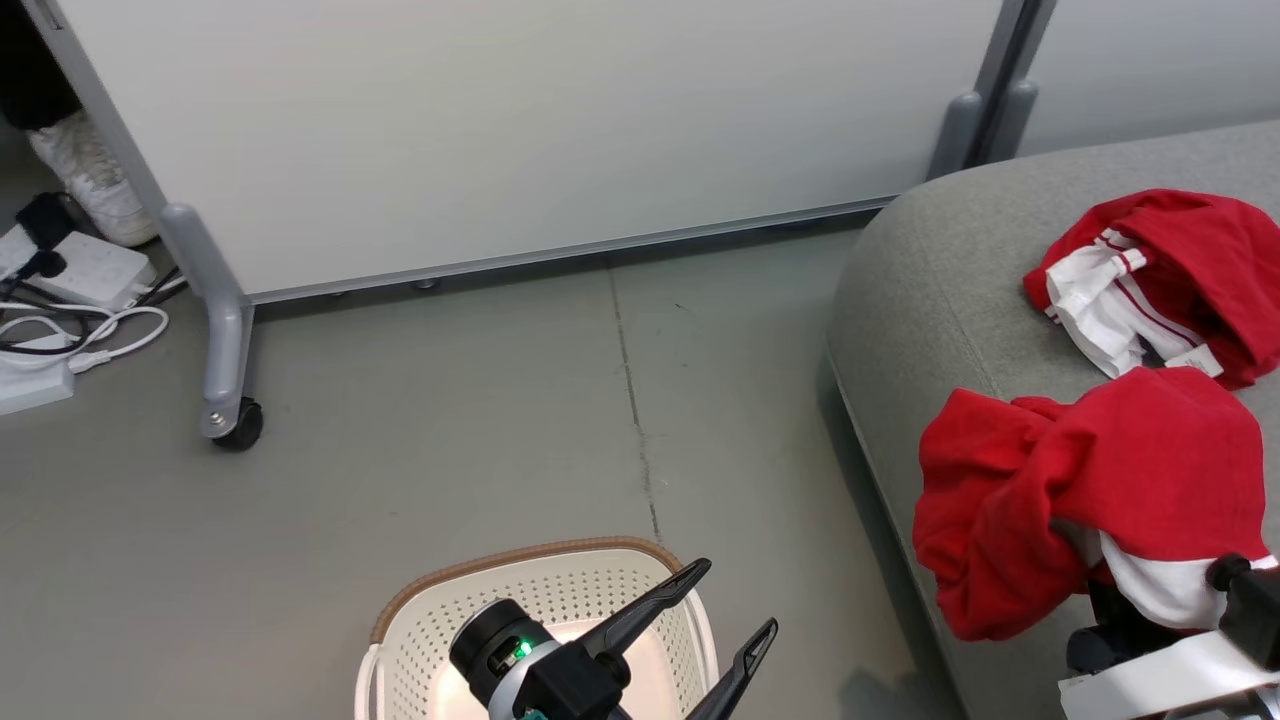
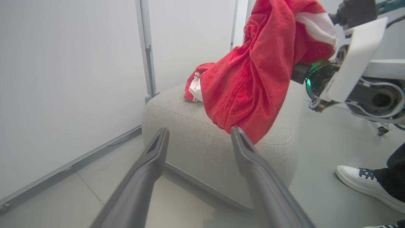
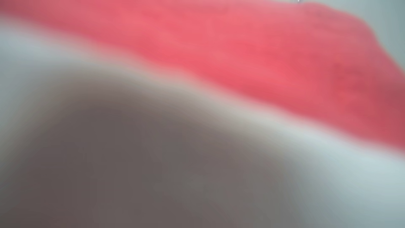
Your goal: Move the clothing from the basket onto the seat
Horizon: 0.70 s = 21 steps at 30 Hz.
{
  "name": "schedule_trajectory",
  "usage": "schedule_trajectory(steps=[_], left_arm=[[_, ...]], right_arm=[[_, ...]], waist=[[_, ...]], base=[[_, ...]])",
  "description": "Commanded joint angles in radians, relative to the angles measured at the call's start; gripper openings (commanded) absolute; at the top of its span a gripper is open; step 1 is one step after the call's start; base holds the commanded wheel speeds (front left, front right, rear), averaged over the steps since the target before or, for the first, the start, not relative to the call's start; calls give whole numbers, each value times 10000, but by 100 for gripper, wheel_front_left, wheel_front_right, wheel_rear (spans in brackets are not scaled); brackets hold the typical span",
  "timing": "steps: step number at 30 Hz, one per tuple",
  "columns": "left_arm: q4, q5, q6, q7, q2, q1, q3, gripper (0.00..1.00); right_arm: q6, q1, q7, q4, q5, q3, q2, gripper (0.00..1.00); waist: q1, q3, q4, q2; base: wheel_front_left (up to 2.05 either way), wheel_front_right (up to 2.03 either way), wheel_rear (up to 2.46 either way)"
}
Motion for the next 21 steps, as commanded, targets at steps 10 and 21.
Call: schedule_trajectory(steps=[10,21], left_arm=[[-101,119,-17,2,64,-305,92,100],[-127,164,-17,2,234,-694,-41,100]], right_arm=[[2,-253,-32,-142,-89,-67,66,0],[2,-156,-32,-248,-66,-335,395,0]], waist=[[0,488,-1702,-1],[0,1011,-3335,-1]], base=[[0,0,0],[0,0,0]])
